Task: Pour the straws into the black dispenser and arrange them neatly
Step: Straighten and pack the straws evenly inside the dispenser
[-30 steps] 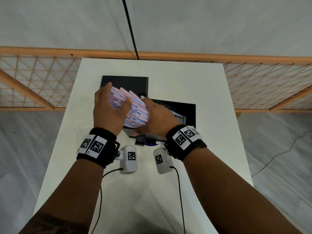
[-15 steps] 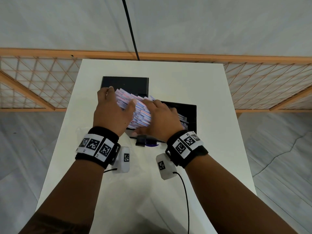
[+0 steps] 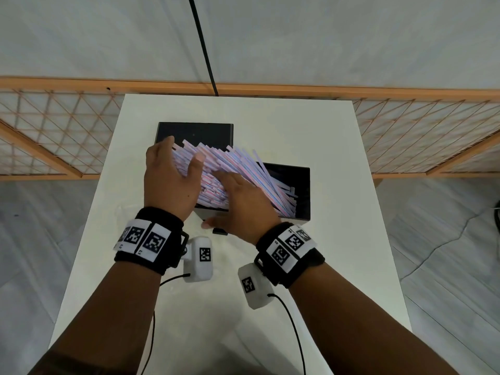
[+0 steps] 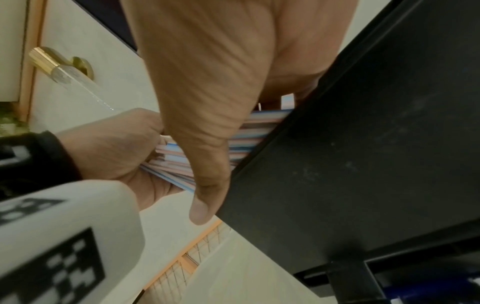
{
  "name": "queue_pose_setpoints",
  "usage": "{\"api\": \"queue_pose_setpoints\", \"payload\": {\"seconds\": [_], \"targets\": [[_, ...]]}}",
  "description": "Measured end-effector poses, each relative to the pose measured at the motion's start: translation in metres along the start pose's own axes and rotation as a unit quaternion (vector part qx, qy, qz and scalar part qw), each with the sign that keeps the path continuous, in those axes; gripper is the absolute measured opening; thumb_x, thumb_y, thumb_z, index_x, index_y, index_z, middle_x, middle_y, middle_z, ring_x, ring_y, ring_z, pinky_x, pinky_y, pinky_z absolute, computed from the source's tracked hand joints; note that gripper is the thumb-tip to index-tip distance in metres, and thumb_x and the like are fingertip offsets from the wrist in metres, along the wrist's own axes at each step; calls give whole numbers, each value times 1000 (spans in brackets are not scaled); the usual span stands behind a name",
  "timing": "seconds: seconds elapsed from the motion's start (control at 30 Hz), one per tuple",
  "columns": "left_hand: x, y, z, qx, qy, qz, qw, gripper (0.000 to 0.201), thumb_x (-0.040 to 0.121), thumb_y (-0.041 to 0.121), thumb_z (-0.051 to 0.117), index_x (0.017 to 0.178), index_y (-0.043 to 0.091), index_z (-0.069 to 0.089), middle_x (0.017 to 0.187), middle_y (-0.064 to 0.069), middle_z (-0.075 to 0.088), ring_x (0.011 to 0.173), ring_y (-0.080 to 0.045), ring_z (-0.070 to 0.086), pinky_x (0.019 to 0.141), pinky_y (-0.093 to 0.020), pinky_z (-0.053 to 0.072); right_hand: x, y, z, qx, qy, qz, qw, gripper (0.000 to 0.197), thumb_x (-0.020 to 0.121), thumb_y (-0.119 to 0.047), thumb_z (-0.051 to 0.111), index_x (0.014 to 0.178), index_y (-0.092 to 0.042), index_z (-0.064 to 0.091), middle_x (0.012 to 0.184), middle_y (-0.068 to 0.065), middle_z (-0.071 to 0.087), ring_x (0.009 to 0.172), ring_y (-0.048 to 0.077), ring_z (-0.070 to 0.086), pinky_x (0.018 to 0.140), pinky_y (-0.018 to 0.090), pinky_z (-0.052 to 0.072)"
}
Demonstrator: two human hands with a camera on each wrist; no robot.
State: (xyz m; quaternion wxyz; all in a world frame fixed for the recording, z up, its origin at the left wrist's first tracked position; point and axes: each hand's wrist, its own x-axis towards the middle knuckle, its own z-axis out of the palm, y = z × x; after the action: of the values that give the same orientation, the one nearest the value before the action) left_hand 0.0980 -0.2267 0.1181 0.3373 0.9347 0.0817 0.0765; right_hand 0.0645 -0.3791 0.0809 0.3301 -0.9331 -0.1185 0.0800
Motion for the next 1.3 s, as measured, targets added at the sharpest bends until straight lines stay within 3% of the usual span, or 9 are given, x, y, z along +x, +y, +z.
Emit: {"api": "queue_pose_setpoints", "payload": {"seconds": [0.2, 0.4, 0.6, 0.7, 0.8, 0.97, 1.1, 1.17, 1.3], "targets": [[-4, 2, 1, -4, -7, -2, 1000, 67, 96, 43, 57, 152, 14, 33, 152, -8, 36, 134, -24, 44, 102, -26, 35, 15, 2, 3, 64, -35, 28, 997, 106, 65, -58, 86, 152, -23, 36, 150, -3, 50, 133, 18, 51, 107, 43, 46], [-3, 3, 1, -3, -24, 0, 1000, 76, 93, 48, 61, 153, 14, 30, 152, -9, 36, 136, -24, 41, 108, -31, 36, 23, -2, -10, 117, -76, 29, 990, 87, 70, -43, 90, 143, -22, 48, 137, -2, 60, 122, 17, 56, 104, 35, 45], [-6, -5, -1, -6, -44, 11, 999, 85, 88, 50, 66, 154, 12, 28, 152, -9, 35, 138, -23, 38, 103, -22, 28, 26, 1, -9, 146, -85, 20, 985, 85, 67, -40, 92, 141, -27, 50, 137, -7, 59, 123, 12, 54, 103, 24, 40], [-8, -10, -1, -4, -50, 19, 999, 85, 88, 48, 68, 155, 14, 27, 153, -8, 35, 138, -23, 39, 102, -22, 29, 28, 3, -9, 144, -108, 20, 983, 87, 64, -44, 93, 139, -29, 52, 136, -9, 59, 124, 10, 53, 107, 28, 40], [-9, -12, -2, -7, -47, 23, 999, 81, 89, 44, 68, 154, 13, 29, 151, -9, 37, 135, -23, 42, 100, -20, 30, 29, 5, -14, 127, -121, 28, 984, 89, 63, -47, 93, 139, -32, 51, 135, -11, 59, 122, 9, 53, 102, 23, 38], [-10, -10, -1, -14, -23, 5, 1000, 73, 89, 41, 68, 150, 15, 37, 143, -8, 46, 129, -21, 47, 97, -20, 32, 28, 3, -14, 96, -93, 32, 991, 91, 60, -54, 92, 137, -30, 51, 131, -11, 61, 119, 10, 56, 104, 31, 45], [-10, -5, 0, -26, -18, -10, 999, 69, 89, 35, 68, 149, 17, 39, 143, -7, 47, 129, -22, 48, 98, -23, 33, 27, 2, -10, 77, -64, 36, 994, 86, 56, -58, 92, 128, -27, 55, 121, -10, 64, 109, 10, 58, 93, 26, 46], [-9, -4, -1, -31, -19, -17, 999, 67, 89, 33, 68, 148, 18, 39, 142, -7, 49, 128, -23, 49, 100, -27, 36, 25, 1, -9, 75, -43, 31, 996, 85, 53, -60, 92, 123, -27, 58, 115, -9, 65, 104, 10, 61, 90, 28, 50], [-8, 0, -2, -30, -24, -27, 999, 64, 92, 29, 64, 149, 15, 38, 143, -9, 50, 129, -25, 48, 105, -32, 37, 24, -2, -10, 4, -24, 18, 1000, 96, 53, -70, 86, 132, -28, 54, 120, -5, 64, 108, 14, 61, 89, 36, 54]]}}
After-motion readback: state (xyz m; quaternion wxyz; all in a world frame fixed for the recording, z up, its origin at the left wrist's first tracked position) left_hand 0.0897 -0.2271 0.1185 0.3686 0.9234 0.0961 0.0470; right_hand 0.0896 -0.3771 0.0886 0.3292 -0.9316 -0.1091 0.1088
